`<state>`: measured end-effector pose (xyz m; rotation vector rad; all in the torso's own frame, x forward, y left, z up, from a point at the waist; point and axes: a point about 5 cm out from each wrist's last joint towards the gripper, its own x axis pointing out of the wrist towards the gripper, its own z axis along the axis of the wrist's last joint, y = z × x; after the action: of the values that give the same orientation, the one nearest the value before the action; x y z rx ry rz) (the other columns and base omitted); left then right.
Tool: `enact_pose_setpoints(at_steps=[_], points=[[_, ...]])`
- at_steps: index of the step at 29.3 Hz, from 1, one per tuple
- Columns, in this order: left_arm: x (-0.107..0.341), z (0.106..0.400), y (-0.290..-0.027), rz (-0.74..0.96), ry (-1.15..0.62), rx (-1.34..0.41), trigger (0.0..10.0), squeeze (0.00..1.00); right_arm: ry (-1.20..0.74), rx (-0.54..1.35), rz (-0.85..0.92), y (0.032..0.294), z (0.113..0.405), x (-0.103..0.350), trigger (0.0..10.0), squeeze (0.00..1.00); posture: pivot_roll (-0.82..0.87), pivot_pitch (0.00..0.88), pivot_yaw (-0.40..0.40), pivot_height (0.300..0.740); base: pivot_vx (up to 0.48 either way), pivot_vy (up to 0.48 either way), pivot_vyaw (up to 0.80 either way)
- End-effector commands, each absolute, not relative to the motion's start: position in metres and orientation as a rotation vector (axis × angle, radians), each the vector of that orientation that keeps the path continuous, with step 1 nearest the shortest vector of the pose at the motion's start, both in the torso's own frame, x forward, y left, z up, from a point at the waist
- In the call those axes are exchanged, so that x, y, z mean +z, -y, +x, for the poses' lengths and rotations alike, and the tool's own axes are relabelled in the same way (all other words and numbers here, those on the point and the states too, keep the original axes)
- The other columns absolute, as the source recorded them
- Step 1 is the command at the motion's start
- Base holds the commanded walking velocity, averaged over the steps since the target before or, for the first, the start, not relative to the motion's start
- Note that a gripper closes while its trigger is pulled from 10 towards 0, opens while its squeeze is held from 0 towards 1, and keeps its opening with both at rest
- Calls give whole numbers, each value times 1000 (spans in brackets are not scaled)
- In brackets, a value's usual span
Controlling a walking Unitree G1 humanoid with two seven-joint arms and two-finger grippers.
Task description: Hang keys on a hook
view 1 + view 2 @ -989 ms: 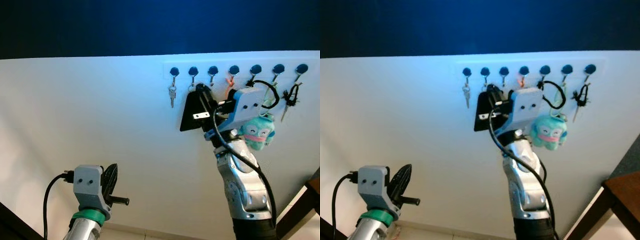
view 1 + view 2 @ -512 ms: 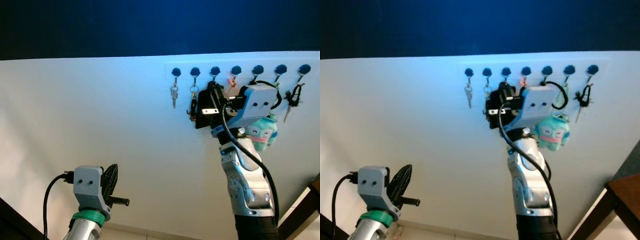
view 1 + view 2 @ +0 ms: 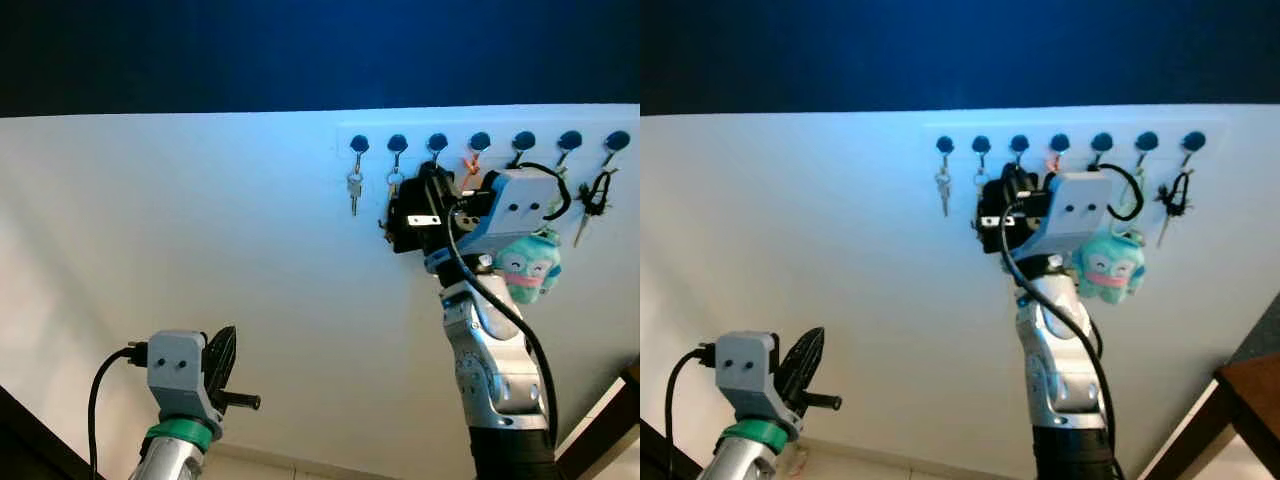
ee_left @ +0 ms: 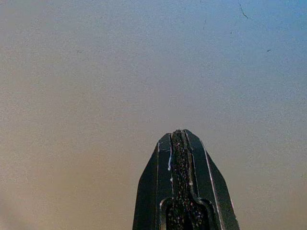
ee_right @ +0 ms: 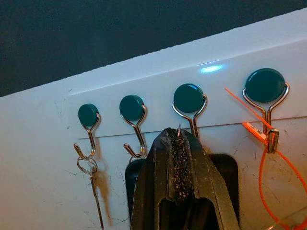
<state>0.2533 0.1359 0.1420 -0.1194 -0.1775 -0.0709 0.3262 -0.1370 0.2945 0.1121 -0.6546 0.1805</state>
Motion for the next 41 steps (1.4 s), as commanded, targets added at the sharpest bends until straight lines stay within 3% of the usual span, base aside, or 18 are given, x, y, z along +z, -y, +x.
enact_pose_setpoints(at_steps=[1, 9, 18, 27, 41], points=[[138, 251, -140, -121, 164, -51, 10000, 0, 682, 226, 114, 133, 324, 301, 10000, 0, -102, 43, 157, 740, 0, 0, 0], [138, 251, -139, -123, 163, -50, 10000, 0, 700, 464, 80, 106, 311, 303, 10000, 0, -103, 52, 155, 740, 0, 0, 0], [138, 249, -139, -127, 161, -50, 10000, 0, 684, 546, 55, 98, 305, 295, 10000, 0, -102, 57, 154, 740, 0, 0, 0], [137, 248, -139, -131, 158, -51, 10000, 0, 705, 218, 106, 138, 314, 293, 10000, 0, -105, 59, 160, 740, 0, 0, 0], [137, 248, -139, -127, 152, -56, 10000, 0, 680, 139, 135, 149, 317, 289, 10000, 0, -103, 63, 165, 740, 0, 0, 0]])
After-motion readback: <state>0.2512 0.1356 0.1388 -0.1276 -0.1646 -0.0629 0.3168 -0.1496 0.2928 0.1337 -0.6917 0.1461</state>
